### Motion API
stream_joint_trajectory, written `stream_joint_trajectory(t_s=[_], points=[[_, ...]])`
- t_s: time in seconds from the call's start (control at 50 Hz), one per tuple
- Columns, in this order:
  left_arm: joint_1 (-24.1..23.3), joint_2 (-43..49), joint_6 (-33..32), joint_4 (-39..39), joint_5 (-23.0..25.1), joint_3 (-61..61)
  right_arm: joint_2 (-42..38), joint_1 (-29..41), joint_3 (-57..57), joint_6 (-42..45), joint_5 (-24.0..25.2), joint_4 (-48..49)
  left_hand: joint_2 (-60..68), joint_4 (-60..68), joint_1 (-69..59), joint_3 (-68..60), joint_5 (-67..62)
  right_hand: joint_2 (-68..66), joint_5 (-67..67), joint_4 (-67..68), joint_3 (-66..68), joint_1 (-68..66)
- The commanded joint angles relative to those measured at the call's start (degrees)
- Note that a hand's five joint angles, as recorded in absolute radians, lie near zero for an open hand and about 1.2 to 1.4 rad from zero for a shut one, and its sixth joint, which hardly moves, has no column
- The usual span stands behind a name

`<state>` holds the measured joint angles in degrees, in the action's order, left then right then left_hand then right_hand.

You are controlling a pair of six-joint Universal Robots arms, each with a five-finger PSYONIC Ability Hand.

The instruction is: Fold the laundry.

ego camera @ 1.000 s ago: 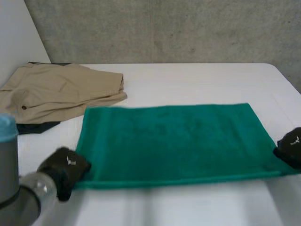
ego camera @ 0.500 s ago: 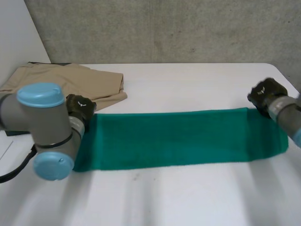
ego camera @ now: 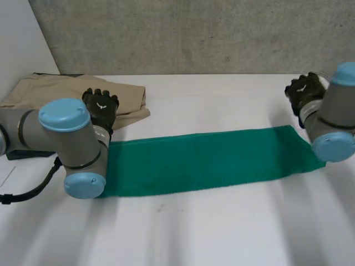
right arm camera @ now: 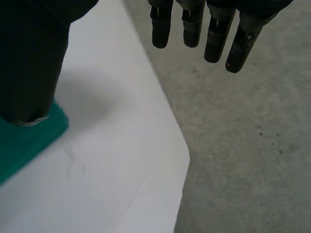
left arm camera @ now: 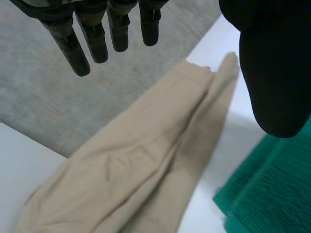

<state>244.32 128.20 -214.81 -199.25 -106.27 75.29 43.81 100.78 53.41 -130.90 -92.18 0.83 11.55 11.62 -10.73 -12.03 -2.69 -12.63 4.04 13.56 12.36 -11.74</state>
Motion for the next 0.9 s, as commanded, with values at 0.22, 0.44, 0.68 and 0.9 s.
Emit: stream_joint_trajectory(t_s=[0.22,0.44,0.68,0.9], points=[[-1.7,-11.4,5.0,-0.8,1.1,16.0,15.8,-12.1,26.1,-7.5,21.2,-8.3,-1.5,-1.6,0.7,2.0,2.7,-0.1,-1.3,-0.8,0.4,-1.0],[-2.1,-11.1,5.7,-0.9,1.3,16.4,9.6,-15.4,26.0,-6.0,23.7,-4.4,-1.5,-1.6,0.7,2.0,2.7,-16.6,15.2,15.7,16.9,-17.5],[-2.1,-11.1,5.8,-0.9,1.2,16.8,6.6,-17.9,24.1,-6.9,22.9,-0.9,-1.5,-1.6,0.7,2.0,2.7,-67.4,66.0,66.4,67.6,-68.3],[-2.0,-12.1,5.8,-0.9,1.2,17.4,8.6,-25.7,23.4,-1.6,16.7,2.2,-1.5,-1.6,0.7,2.0,2.7,-67.4,66.0,66.4,67.6,-68.3]])
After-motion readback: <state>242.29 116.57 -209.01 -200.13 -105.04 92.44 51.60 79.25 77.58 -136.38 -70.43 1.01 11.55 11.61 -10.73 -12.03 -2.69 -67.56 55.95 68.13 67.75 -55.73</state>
